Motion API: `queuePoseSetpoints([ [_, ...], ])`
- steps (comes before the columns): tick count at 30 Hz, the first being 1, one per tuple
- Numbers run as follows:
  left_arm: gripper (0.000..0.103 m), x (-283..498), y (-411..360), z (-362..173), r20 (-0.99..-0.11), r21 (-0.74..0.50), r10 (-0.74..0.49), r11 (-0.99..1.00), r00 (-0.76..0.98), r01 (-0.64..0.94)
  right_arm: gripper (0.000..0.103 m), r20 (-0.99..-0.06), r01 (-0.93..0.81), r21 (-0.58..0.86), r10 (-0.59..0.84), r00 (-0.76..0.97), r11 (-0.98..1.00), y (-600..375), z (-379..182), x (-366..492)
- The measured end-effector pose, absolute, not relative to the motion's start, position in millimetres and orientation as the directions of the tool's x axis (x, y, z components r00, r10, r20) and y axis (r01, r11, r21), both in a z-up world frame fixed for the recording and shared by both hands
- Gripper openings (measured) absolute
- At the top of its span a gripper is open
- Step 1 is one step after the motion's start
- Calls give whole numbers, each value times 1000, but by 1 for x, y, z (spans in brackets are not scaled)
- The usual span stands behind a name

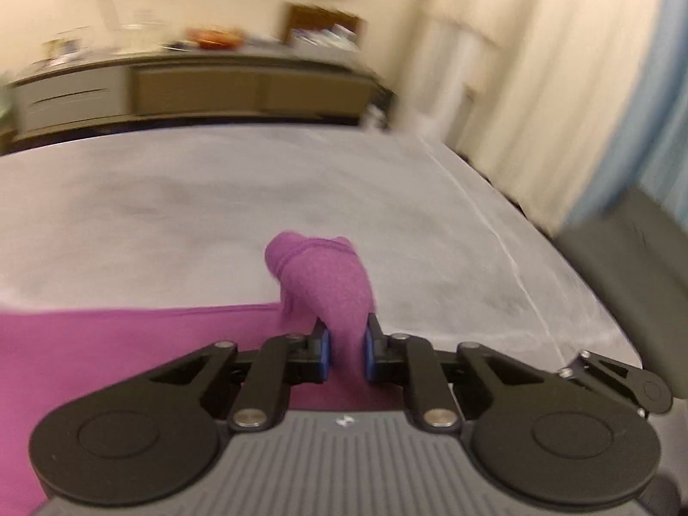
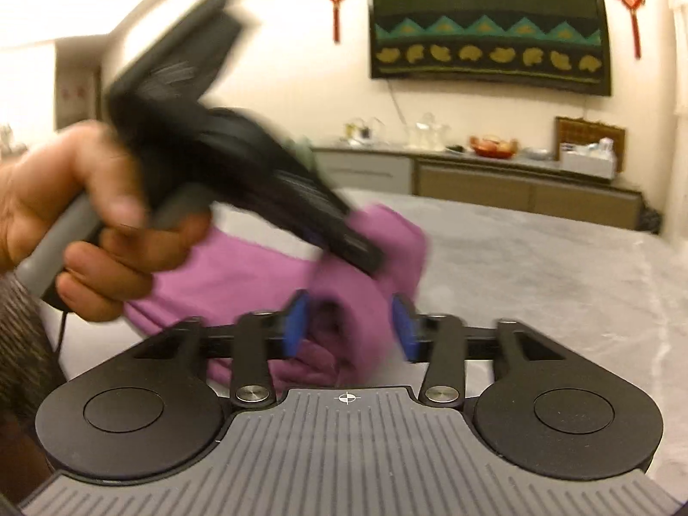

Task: Fold clothes
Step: 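Grasp the folded edge with the left gripper and fold it over the bundle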

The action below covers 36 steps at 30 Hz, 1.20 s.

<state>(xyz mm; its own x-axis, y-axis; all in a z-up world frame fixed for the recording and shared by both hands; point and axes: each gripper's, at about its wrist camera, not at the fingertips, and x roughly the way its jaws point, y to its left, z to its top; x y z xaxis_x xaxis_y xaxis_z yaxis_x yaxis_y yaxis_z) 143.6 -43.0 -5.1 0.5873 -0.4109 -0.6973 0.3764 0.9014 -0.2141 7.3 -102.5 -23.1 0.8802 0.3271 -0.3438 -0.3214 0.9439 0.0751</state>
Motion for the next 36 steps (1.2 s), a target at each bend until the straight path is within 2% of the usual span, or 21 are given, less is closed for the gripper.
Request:
queuePoseSetpoints([
  [4, 15, 152, 10, -13, -713, -227, -358, 931, 602, 285, 52, -369, -367, 138, 392, 843, 920, -86, -22, 23],
  [7, 15, 167, 32, -39, -754, -210, -296, 955, 587, 212, 48, -440, -390, 109, 396, 806, 914, -56, -31, 46],
  [11, 16, 169, 37, -50, -751, -230, -309, 951, 583, 207, 46, -534, -397, 27, 349, 770, 917, -17, -45, 67],
  [13, 21, 167, 34, -52, -754, -200, -292, 955, 589, 218, 44, -563, -403, -1, 332, 757, 915, -3, -51, 76],
  [15, 31, 167, 36, -54, -757, -163, -268, 961, 596, 225, 44, -580, -407, -9, 326, 746, 914, 1, -53, 81],
  [17, 42, 162, 43, -56, -744, -178, -274, 960, 610, 214, 45, -596, -411, -17, 320, 736, 912, 5, -56, 86],
  [18, 42, 160, 47, -58, -737, -186, -277, 960, 617, 209, 46, -605, -413, -21, 317, 731, 910, 7, -57, 89],
  [21, 40, 159, 61, -63, -727, -294, -369, 930, 579, 223, 47, -606, -399, -9, 313, 731, 917, 7, -56, 95],
  [24, 31, 160, 55, -67, -694, -391, -492, 870, 526, 300, 48, -588, -367, 3, 299, 752, 930, 3, -50, 100],
  [27, 32, 160, 44, -66, -670, -404, -543, 839, 506, 365, 48, -584, -370, -9, 295, 756, 929, 8, -49, 104],
  [31, 33, 169, 64, -72, -678, -451, -548, 837, 490, 311, 48, -581, -383, -31, 295, 758, 923, 17, -49, 107],
  [33, 41, 167, 77, -72, -669, -483, -559, 828, 489, 287, 48, -580, -390, -42, 295, 759, 920, 21, -49, 108],
  [36, 42, 153, 77, -70, -674, -475, -581, 814, 456, 334, 46, -578, -400, -58, 296, 760, 915, 28, -49, 111],
])
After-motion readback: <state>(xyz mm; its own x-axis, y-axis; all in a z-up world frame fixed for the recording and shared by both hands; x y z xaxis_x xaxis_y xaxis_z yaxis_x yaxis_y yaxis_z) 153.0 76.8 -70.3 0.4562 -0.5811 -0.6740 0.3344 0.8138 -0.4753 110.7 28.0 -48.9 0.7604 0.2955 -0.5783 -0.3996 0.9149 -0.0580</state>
